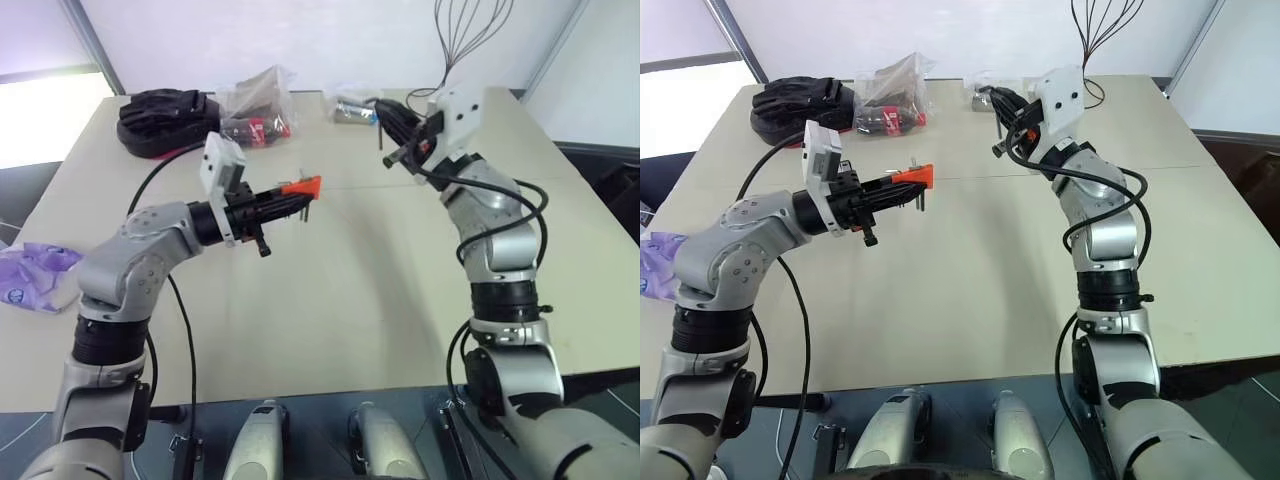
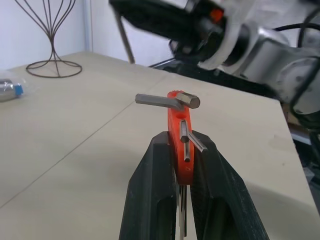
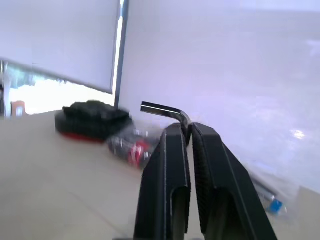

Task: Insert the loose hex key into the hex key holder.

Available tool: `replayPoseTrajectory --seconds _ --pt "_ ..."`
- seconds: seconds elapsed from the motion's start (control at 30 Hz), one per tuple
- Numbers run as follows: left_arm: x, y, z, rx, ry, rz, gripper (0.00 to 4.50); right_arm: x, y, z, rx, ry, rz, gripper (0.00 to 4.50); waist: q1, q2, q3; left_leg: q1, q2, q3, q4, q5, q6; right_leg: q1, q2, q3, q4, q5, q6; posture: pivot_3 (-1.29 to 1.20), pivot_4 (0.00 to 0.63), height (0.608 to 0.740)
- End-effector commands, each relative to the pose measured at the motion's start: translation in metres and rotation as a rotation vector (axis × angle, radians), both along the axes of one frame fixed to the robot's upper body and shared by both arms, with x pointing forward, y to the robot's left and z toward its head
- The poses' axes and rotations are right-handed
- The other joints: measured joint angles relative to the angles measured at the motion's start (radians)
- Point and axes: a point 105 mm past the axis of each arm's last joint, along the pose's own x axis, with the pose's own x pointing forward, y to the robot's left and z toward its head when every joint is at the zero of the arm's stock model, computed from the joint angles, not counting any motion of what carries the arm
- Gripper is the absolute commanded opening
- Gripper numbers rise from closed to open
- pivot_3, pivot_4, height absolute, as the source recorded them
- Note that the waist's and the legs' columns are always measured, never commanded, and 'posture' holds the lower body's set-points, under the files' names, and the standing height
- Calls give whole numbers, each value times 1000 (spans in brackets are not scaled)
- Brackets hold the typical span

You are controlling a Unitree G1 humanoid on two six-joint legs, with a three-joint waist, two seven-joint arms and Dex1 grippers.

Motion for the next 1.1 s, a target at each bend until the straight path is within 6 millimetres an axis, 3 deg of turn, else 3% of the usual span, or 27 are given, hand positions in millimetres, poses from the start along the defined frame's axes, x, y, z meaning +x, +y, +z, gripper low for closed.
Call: replayPoseTrajectory --seconds 0.03,0.43,1.1 --pt "1 -4 15 -15 -70 2 0 -25 7 28 91 -118 52 97 -1 0 0 0 0 0 0 0 0 0 0 0 0 0 0 0 150 740" --pt "5 -7 19 -29 -89 6 0 -52 45 18 100 -151 193 97 -6 0 0 0 0 0 -1 0 0 -1 1 0 0 0 0 0 150 740" --pt "6 -8 17 -29 -88 2 0 -66 68 16 68 -147 328 97 -4 0 0 0 0 0 -1 0 0 0 1 0 0 0 0 0 150 740"
